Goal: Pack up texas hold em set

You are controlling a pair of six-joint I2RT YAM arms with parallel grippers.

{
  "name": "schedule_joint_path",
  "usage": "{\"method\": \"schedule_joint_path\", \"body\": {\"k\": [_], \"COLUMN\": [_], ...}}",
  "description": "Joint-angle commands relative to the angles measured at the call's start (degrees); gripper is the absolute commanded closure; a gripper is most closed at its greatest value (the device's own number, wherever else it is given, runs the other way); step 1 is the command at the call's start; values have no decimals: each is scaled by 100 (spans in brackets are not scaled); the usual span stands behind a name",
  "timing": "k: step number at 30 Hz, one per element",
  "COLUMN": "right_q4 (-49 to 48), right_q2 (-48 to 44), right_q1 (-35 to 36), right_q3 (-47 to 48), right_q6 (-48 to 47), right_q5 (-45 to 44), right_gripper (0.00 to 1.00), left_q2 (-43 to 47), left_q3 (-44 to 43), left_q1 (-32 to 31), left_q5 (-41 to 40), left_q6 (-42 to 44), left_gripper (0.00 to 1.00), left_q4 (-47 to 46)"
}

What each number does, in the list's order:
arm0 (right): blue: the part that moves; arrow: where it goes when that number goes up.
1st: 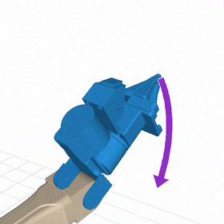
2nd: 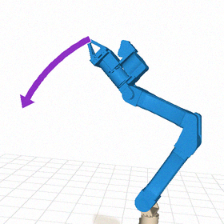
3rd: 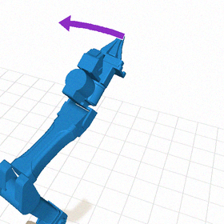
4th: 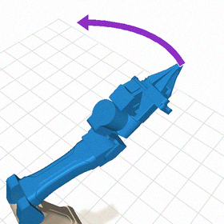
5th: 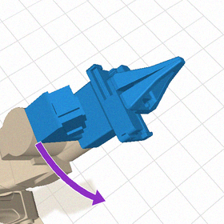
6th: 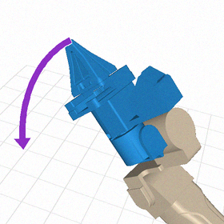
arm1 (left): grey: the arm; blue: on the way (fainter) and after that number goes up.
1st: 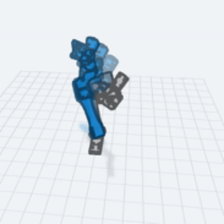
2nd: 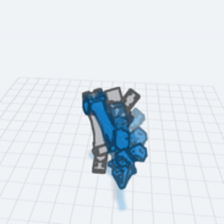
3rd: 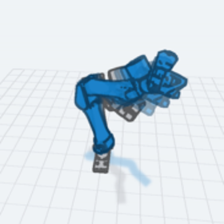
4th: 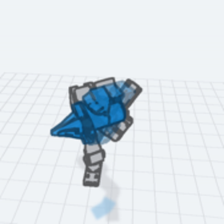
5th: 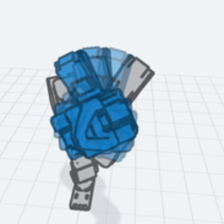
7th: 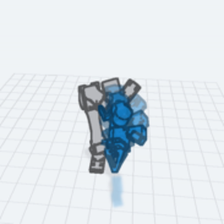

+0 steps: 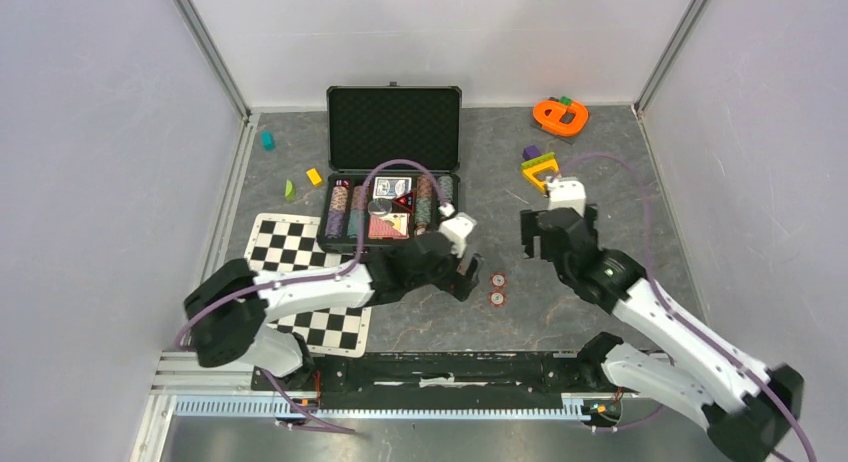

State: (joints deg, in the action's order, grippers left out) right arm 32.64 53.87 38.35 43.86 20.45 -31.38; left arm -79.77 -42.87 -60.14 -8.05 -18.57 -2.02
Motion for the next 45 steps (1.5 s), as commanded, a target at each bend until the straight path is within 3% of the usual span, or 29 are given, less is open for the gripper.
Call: {"method": "schedule_joint_path", "body": {"k": [1, 8, 14, 33, 45], "right_q4": [11, -786, -778, -845, -853], "right_q2": [-1100, -3316, -4100, -4143, -4152], "right_q1": [-25, -20, -16, -20, -16], "right_q3": [-372, -1172, -1256, -1353, -1345], "right_q6": [439, 407, 483, 458, 432], "right_q5": [-1550, -1750, -1929, -1806, -1749], "right_gripper": [2, 2, 2, 2, 2], "left_q2": [-889, -2608, -3459, -4372, -4763], "left_q3": [-1291, -3050, -3928, -5332, -5618], "left_q1": [-480, -893, -846, -481, -455], "left_q5": [-670, -1093, -987, 405, 299], "left_q6": [89, 432, 250, -112, -188], "left_gripper": [0, 0, 6, 24, 35], "left_q4": [904, 2014, 2528, 3837, 4099]}}
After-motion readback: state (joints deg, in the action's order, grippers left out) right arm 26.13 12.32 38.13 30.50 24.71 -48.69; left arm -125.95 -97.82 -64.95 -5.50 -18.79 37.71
